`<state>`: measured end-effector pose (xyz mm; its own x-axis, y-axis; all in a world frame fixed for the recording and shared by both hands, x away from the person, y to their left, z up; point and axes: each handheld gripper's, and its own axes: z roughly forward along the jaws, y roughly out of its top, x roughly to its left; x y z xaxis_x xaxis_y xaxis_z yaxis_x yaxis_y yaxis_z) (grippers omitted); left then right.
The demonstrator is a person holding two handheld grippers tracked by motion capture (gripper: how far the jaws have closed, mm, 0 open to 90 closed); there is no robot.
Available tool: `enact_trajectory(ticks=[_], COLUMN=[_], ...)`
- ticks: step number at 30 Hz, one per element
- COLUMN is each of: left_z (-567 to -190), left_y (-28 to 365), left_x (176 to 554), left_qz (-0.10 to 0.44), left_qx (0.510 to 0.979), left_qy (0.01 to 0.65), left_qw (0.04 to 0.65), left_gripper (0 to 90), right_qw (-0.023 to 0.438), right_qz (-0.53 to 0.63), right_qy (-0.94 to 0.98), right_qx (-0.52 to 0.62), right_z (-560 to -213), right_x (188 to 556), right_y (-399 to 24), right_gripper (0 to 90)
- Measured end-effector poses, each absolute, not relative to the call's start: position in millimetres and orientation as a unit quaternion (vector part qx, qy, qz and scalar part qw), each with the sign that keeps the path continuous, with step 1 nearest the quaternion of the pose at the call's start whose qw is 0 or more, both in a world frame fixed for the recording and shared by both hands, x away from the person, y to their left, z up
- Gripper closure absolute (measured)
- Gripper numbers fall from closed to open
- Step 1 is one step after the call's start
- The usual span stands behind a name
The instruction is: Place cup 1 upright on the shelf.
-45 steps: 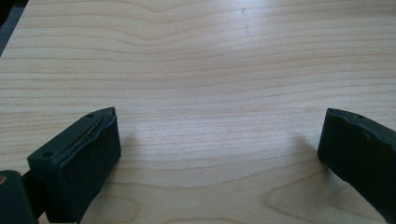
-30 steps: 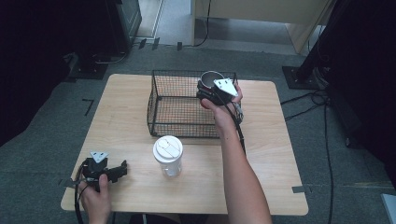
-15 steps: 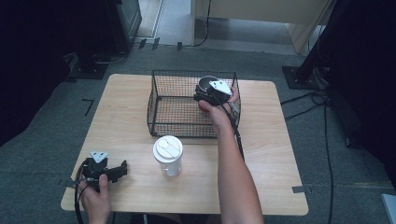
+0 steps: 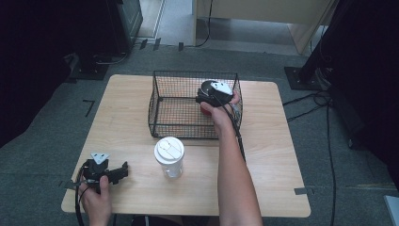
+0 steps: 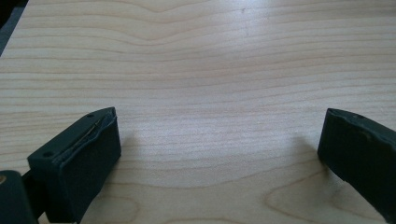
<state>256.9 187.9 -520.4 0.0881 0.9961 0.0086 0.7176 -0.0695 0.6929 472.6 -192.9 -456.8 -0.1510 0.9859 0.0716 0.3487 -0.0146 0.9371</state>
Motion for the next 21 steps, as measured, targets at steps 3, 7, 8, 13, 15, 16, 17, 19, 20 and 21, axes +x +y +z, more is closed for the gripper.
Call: enact_trajectory(ticks=[3, 7, 8, 13, 15, 16, 17, 19, 20, 21], left_z=[-520, -520, -520, -520, -520, -520, -520, -520, -520, -520], left_y=[188, 188, 188, 188, 188, 188, 188, 188, 188, 188], left_x=[257, 257, 257, 257, 257, 257, 257, 257, 257, 257], left_qz=[0.255, 0.255, 0.255, 0.255, 0.255, 0.255, 0.255, 0.255, 0.255, 0.255], left_qx=[0.685, 0.685, 0.685, 0.685, 0.685, 0.686, 0.686, 0.686, 0.685, 0.686], left_qy=[0.625, 0.625, 0.625, 0.625, 0.625, 0.625, 0.625, 0.625, 0.625, 0.625], left_qw=[0.273, 0.273, 0.273, 0.273, 0.273, 0.273, 0.273, 0.273, 0.273, 0.273], left_gripper=[0.1, 0.1, 0.1, 0.1, 0.1, 0.1, 0.1, 0.1, 0.1, 0.1], right_qw=[0.339, 0.342, 0.346, 0.367, 0.369, 0.369, 0.373, 0.377, 0.379, 0.380], right_qz=[0.461, 0.463, 0.463, 0.467, 0.477, 0.482, 0.483, 0.487, 0.491, 0.494], right_qy=[0.609, 0.602, 0.600, 0.599, 0.586, 0.582, 0.583, 0.581, 0.578, 0.577], right_qx=[0.550, 0.553, 0.553, 0.537, 0.542, 0.541, 0.536, 0.532, 0.530, 0.528], right_z=[-454, -452, -452, -443, -438, -436, -433, -429, -426, -424], right_x=[472, 472, 472, 468, 465, 464, 463, 460, 459, 457], right_y=[-192, -190, -190, -188, -188, -188, -188, -188, -188, -188], right_gripper=[1.0, 0.0, 0.0, 0.0, 0.0, 0.0, 0.0, 0.0, 0.0, 0.0])
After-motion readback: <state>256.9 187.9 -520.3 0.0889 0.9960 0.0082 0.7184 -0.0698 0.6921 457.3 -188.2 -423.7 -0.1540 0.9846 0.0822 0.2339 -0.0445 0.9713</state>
